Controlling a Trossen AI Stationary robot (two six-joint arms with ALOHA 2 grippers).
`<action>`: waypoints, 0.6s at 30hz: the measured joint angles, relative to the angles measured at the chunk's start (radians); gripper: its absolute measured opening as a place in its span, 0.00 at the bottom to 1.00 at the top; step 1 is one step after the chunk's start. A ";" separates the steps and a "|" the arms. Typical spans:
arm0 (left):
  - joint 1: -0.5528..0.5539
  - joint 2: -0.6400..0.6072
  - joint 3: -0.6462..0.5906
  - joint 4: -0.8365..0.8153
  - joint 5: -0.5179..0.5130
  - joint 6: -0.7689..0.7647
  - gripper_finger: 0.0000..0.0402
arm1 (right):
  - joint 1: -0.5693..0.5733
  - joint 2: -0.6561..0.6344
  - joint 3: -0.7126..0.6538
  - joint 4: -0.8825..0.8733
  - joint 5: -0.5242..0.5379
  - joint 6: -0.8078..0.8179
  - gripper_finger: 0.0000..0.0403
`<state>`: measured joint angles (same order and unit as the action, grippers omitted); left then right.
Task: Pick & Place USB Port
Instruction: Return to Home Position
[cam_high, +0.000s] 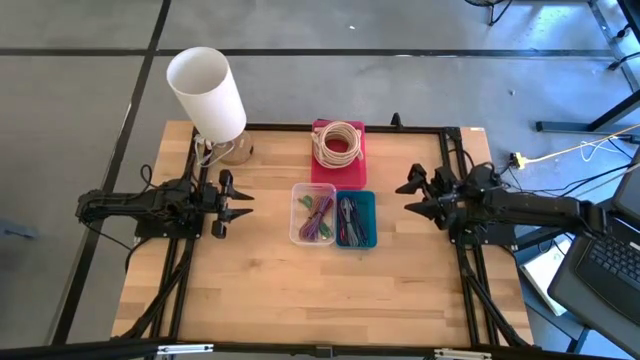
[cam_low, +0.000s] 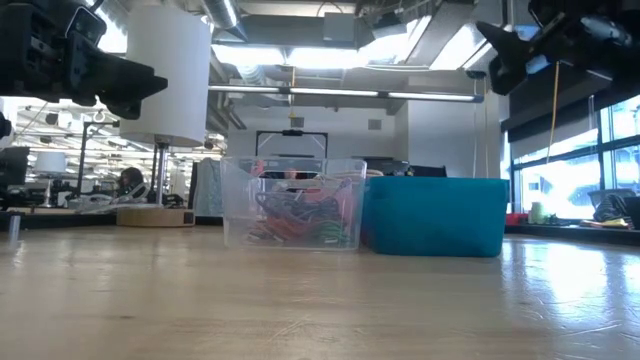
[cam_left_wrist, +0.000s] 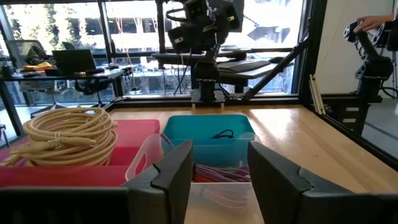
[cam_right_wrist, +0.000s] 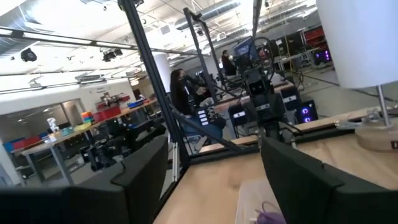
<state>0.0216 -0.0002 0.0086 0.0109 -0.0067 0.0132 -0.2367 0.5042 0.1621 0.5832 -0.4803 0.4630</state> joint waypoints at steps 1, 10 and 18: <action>0.000 0.000 0.000 0.000 0.000 0.000 0.37 | 0.004 -0.018 -0.008 -0.014 0.002 0.000 0.65; 0.000 0.000 0.000 0.000 0.000 0.000 0.37 | 0.033 -0.168 -0.104 -0.048 0.018 0.001 0.65; 0.000 0.000 0.000 0.000 0.000 0.000 0.37 | 0.063 -0.315 -0.156 -0.115 0.095 0.017 0.65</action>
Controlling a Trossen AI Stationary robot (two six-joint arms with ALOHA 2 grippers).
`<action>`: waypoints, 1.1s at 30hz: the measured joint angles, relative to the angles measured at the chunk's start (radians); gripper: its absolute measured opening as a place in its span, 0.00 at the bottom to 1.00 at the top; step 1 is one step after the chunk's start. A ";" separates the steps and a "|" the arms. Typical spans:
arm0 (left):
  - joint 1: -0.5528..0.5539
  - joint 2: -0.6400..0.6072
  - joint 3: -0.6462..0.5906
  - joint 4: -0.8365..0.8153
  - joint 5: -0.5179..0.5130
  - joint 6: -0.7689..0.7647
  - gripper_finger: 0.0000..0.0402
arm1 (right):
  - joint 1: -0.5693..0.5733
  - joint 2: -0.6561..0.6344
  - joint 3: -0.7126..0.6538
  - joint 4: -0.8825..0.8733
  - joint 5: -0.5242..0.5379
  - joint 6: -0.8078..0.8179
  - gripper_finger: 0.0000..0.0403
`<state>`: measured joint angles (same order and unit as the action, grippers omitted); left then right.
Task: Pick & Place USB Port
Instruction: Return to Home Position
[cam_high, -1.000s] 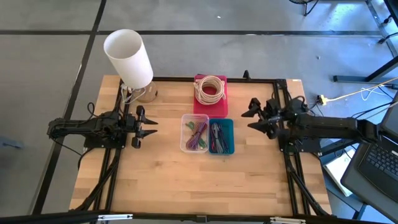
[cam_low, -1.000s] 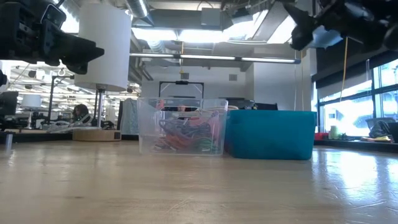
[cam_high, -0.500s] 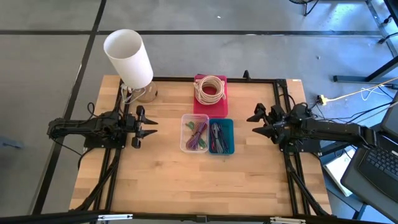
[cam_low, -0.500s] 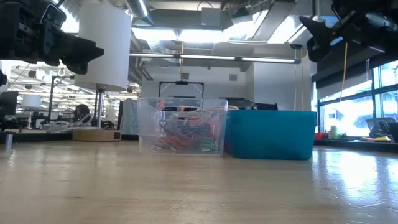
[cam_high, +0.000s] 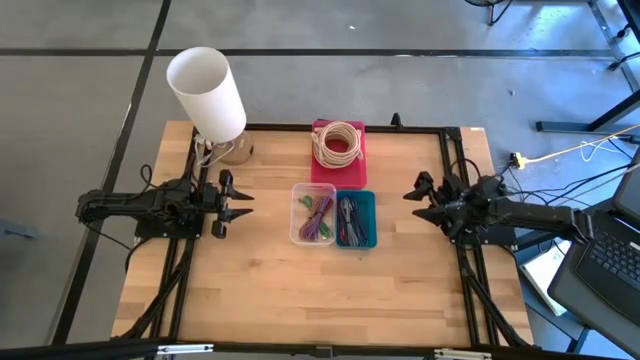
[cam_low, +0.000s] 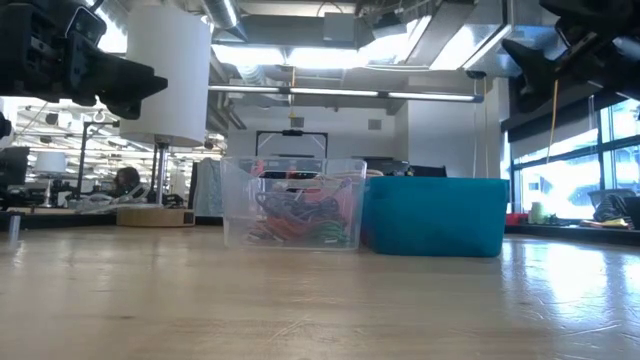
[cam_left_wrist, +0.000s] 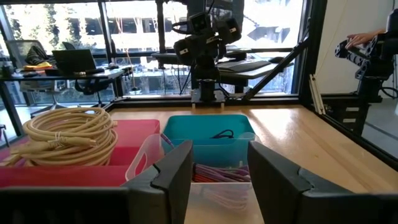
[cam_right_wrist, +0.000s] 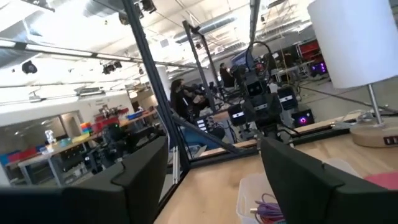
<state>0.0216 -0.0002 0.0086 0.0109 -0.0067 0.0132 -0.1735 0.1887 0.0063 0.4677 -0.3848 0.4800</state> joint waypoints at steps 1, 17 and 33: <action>0.000 0.000 0.000 0.000 0.000 0.000 0.37 | 0.004 -0.016 0.000 -0.019 0.000 -0.010 0.65; 0.000 0.000 0.000 0.000 0.000 0.000 0.37 | 0.099 -0.188 0.000 -0.330 0.182 -0.084 0.65; 0.000 0.000 0.000 0.000 0.000 0.000 0.37 | 0.206 -0.185 0.000 -0.426 0.437 -0.174 0.65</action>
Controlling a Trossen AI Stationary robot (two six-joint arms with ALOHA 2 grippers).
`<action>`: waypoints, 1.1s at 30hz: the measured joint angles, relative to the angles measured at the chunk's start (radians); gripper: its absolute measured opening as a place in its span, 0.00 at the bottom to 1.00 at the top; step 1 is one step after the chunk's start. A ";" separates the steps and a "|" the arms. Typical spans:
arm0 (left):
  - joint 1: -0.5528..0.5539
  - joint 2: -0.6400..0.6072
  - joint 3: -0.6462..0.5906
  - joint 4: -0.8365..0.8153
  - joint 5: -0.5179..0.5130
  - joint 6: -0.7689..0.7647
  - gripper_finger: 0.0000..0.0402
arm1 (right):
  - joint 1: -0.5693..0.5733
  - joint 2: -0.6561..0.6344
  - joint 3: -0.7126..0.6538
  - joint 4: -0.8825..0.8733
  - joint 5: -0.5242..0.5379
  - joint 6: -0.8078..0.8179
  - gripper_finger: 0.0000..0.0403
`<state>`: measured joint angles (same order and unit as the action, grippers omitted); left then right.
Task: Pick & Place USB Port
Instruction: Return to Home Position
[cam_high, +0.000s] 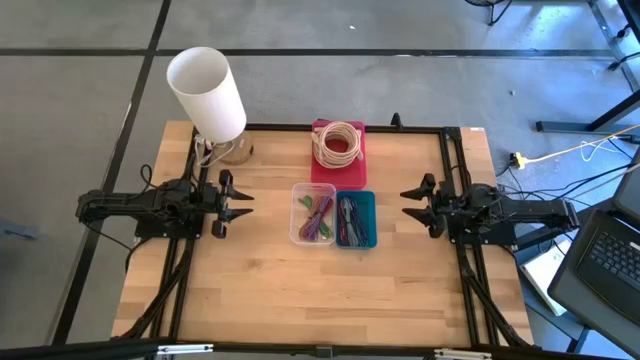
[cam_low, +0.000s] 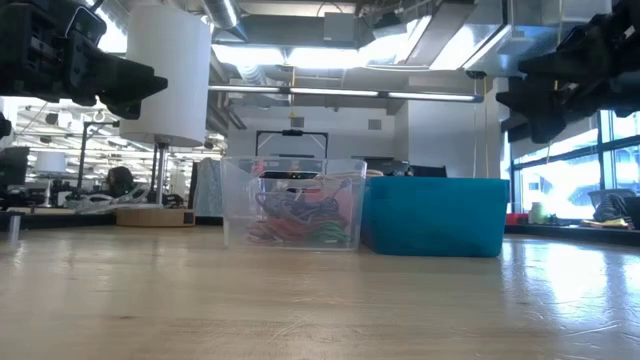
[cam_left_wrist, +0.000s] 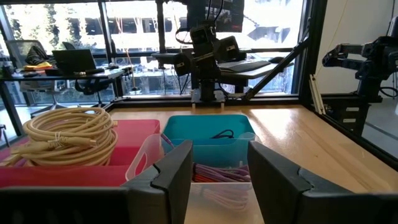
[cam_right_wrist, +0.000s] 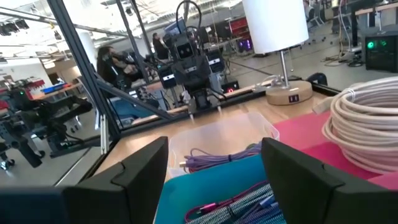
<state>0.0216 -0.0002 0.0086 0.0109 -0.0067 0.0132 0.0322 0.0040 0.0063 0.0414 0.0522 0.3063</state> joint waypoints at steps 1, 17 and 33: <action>0.000 0.000 0.000 0.000 0.000 0.000 0.37 | 0.000 0.000 0.000 -0.001 0.000 0.000 0.65; 0.000 0.000 0.000 0.000 0.000 0.000 0.37 | 0.000 0.000 0.000 -0.004 0.000 -0.058 0.65; 0.000 0.000 0.000 0.000 0.000 0.000 0.37 | 0.000 0.000 0.000 0.002 -0.170 -0.102 0.65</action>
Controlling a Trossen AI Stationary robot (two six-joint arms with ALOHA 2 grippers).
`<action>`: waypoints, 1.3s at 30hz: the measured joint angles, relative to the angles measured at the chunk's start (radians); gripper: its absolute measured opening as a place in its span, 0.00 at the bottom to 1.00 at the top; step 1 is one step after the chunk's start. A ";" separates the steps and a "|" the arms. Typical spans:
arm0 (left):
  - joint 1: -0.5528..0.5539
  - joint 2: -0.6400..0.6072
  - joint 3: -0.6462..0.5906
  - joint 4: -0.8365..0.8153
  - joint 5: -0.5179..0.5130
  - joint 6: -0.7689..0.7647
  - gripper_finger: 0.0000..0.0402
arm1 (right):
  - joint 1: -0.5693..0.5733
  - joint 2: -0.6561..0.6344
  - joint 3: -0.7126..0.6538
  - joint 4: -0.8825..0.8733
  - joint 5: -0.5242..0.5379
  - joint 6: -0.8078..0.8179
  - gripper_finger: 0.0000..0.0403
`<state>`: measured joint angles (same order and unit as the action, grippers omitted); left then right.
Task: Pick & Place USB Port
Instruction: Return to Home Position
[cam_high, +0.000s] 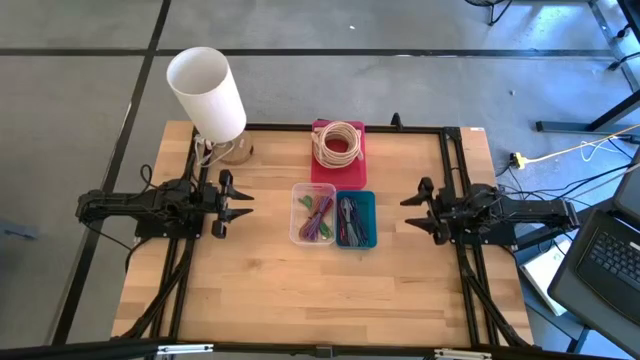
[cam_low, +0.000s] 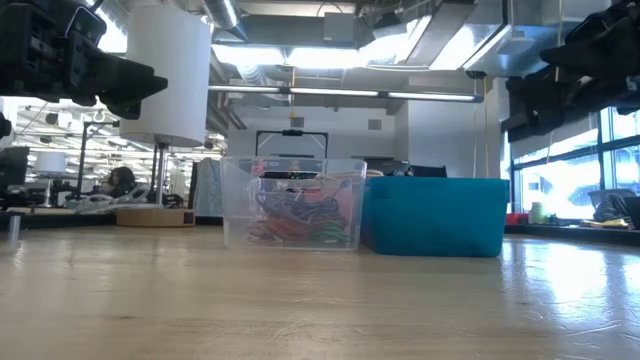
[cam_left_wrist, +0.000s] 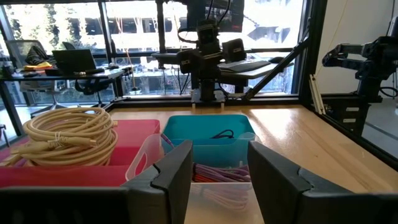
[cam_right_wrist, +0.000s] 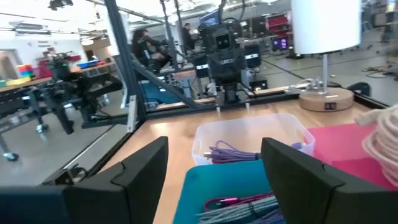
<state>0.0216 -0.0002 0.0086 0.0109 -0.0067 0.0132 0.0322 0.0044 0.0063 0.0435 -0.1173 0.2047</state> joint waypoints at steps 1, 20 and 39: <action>0.000 0.000 0.000 0.000 0.000 0.000 0.37 | 0.000 0.000 0.000 -0.001 0.013 0.000 0.65; 0.000 0.000 0.000 0.000 0.000 0.000 0.37 | -0.001 0.013 0.001 -0.011 0.065 -0.054 0.65; 0.000 0.000 0.000 0.000 0.000 0.000 0.37 | -0.001 0.013 0.001 -0.011 0.065 -0.056 0.65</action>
<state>0.0218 -0.0002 0.0084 0.0109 -0.0067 0.0132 0.0311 0.0174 0.0071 0.0322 -0.0525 0.1490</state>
